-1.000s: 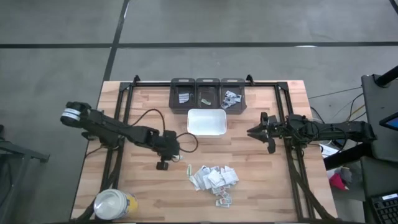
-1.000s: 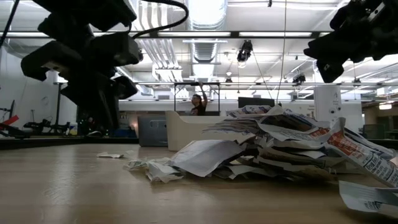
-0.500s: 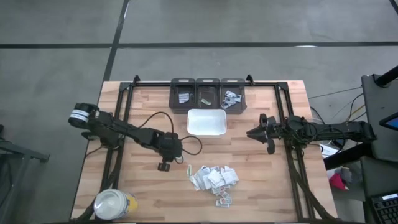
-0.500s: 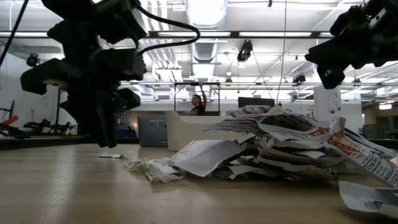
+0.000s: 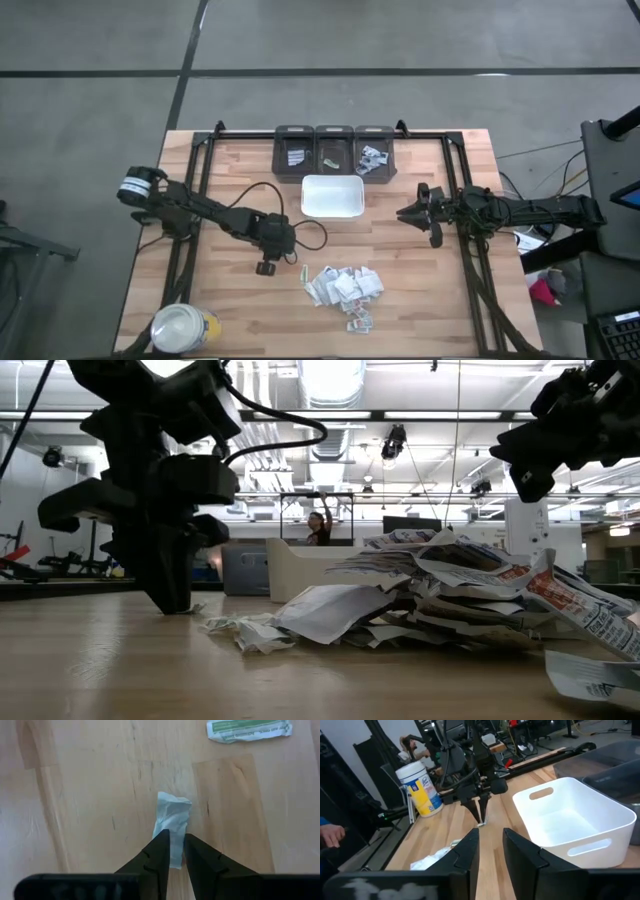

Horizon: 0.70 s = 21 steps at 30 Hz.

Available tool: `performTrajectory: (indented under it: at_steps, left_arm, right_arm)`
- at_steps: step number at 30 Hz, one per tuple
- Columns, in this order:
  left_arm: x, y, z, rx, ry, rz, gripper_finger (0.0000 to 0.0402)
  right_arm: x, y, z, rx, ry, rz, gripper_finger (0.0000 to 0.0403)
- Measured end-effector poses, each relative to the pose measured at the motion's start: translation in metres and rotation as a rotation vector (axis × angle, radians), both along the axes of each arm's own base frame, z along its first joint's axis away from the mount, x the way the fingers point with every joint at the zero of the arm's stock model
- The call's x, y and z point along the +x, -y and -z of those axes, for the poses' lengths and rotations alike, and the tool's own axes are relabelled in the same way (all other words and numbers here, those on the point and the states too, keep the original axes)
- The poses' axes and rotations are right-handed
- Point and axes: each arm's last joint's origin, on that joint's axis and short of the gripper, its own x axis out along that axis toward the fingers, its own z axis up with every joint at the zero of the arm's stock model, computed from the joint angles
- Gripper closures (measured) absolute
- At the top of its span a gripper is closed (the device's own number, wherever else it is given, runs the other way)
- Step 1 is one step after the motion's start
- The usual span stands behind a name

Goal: Pick & Place First Aid Supplies
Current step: Put the green band aid into the middle black bin

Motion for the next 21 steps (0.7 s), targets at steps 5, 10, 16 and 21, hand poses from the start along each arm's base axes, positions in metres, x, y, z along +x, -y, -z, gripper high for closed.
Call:
performTrajectory:
  at_steps: [5, 10, 16, 21]
  left_arm:
    - [0.0011, 0.0002, 0.0087, -0.004, -0.036, -0.025, 0.0335]
    - [0.0015, 0.0004, 0.0068, -0.014, -0.026, -0.037, 0.0369]
    - [0.0018, 0.0004, 0.0066, -0.020, -0.023, -0.050, 0.0397]
    - [0.0014, 0.0004, -0.0012, -0.040, -0.002, -0.051, 0.0400]
  right_arm:
    - [0.0000, 0.0000, -0.0004, 0.000, 0.004, 0.000, 0.0319]
    - [0.0000, 0.0000, -0.0004, 0.001, 0.004, 0.000, 0.0330]
    - [0.0000, 0.0000, -0.0003, 0.001, 0.004, 0.000, 0.0339]
    - [0.0000, 0.0000, -0.0003, 0.005, 0.003, 0.001, 0.0337]
